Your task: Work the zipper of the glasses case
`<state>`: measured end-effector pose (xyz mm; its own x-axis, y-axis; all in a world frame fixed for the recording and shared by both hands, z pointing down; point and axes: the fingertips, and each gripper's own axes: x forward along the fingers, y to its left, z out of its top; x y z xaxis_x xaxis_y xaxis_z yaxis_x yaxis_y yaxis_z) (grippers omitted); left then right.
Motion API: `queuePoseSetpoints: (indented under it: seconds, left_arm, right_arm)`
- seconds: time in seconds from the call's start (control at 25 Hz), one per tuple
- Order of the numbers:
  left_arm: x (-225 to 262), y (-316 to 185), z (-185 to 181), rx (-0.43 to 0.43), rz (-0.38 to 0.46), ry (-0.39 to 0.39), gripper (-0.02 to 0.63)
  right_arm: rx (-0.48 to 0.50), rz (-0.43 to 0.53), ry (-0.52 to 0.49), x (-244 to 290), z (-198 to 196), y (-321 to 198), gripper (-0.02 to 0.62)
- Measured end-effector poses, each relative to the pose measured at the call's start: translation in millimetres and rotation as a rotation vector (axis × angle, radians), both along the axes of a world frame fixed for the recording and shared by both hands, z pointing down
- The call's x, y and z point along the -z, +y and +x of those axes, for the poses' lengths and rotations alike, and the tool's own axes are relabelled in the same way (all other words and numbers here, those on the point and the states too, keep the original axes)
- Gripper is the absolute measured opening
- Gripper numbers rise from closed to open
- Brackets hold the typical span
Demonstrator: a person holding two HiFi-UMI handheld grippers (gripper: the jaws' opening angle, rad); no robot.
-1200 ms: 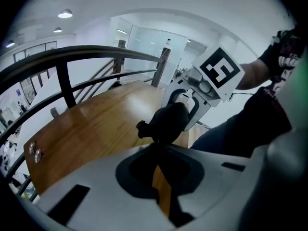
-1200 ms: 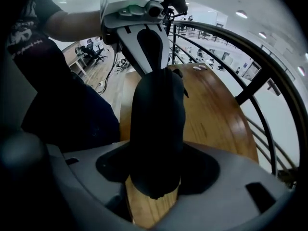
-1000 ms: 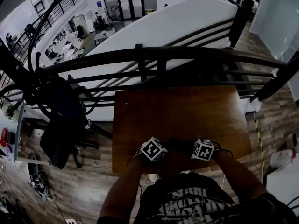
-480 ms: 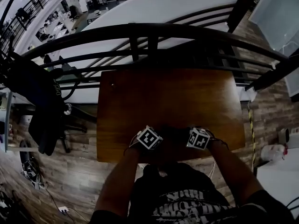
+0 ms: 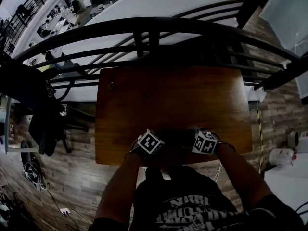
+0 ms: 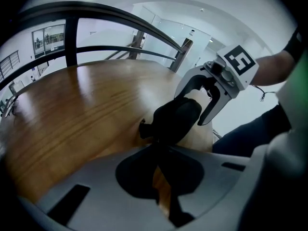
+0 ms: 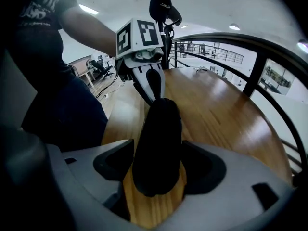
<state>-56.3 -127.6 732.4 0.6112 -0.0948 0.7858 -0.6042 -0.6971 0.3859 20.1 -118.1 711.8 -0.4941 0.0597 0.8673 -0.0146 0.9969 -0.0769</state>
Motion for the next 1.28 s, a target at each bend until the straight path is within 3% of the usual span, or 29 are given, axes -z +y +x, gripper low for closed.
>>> queuePoseSetpoints:
  seconds: [0.28, 0.32, 0.52, 0.84, 1.28]
  left_arm:
    - [2.5, -3.7, -0.3, 0.018, -0.006, -0.03, 0.005]
    - [2.2, -4.4, -1.6, 0.029, -0.011, -0.03, 0.005]
    - [4.0, -4.9, -4.0, 0.043, -0.023, -0.035, 0.005]
    - [-3.5, 23.0, -10.4, -0.06, -0.073, -0.046, 0.005]
    - [14.2, 36.7, -9.4, -0.106, -0.137, 0.109, 0.005]
  right_arm:
    - [0.001, 0.07, 0.014, 1.8, -22.6, -9.5, 0.288]
    - [-0.012, 0.072, 0.016, 2.5, -23.4, -11.8, 0.251]
    - [-0.045, 0.075, 0.009, 5.9, -22.6, -13.5, 0.227]
    - [0.147, 0.161, 0.104, -0.9, -30.2, 3.8, 0.221]
    - [0.312, 0.263, 0.187, -11.0, -26.8, 19.3, 0.225]
